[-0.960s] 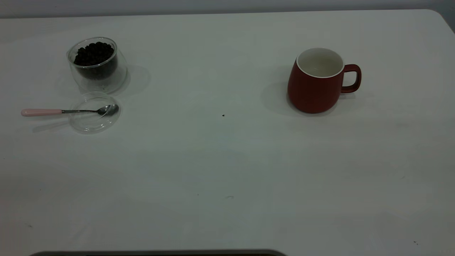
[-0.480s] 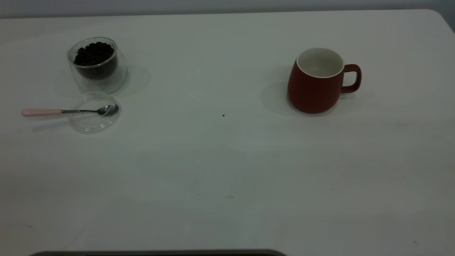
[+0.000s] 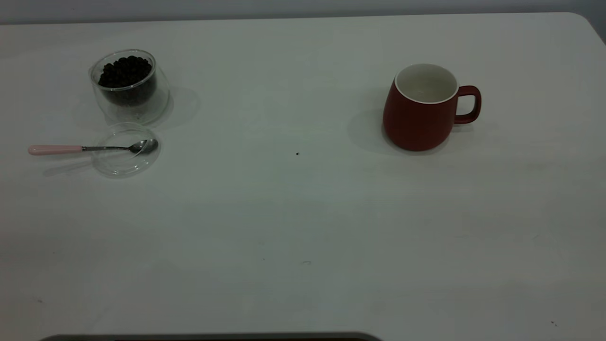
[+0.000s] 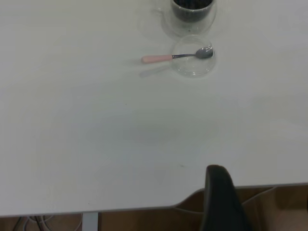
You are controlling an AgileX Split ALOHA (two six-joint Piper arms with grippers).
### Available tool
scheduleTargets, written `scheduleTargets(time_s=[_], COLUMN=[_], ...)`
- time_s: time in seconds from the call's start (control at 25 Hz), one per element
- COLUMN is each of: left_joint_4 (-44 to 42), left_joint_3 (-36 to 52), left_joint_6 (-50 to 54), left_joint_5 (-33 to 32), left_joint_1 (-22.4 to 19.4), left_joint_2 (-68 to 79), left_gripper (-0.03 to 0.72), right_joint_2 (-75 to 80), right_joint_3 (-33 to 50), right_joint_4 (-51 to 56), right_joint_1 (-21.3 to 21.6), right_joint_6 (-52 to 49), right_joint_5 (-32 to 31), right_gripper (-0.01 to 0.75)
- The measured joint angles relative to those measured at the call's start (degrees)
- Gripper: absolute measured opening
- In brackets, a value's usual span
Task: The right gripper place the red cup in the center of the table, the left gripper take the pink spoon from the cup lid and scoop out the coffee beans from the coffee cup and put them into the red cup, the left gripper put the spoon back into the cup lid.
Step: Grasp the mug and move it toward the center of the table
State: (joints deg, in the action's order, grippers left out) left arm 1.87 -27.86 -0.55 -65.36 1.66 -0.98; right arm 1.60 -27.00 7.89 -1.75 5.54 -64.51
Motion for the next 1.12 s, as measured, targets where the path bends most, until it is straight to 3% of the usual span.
scheduleTargets(time_s=[0.72, 0.84, 1.04, 1.12], left_joint_4=[0.00, 0.00, 0.00, 0.00], left_joint_3=[0.00, 0.00, 0.00, 0.00], left_joint_6=[-0.07, -0.07, -0.07, -0.07], left_joint_5=[0.00, 0.00, 0.00, 0.00], left_joint_1=[0.00, 0.00, 0.00, 0.00], left_joint_2=[0.00, 0.00, 0.00, 0.00], left_gripper=[0.475, 0.475, 0.475, 0.475], right_joint_2=[0.20, 4.47, 19.87, 27.38], right_joint_3=[0.00, -0.24, -1.02, -1.21], right_joint_4=[0.47, 0.86, 1.26, 2.29], right_joint_1=[0.00, 0.00, 0.00, 0.00], right_joint_6=[0.00, 1.77, 8.37, 12.52], right_joint_5=[0.34, 0.87, 9.15, 14.78], right_gripper=[0.465, 0.492, 0.615, 0.629])
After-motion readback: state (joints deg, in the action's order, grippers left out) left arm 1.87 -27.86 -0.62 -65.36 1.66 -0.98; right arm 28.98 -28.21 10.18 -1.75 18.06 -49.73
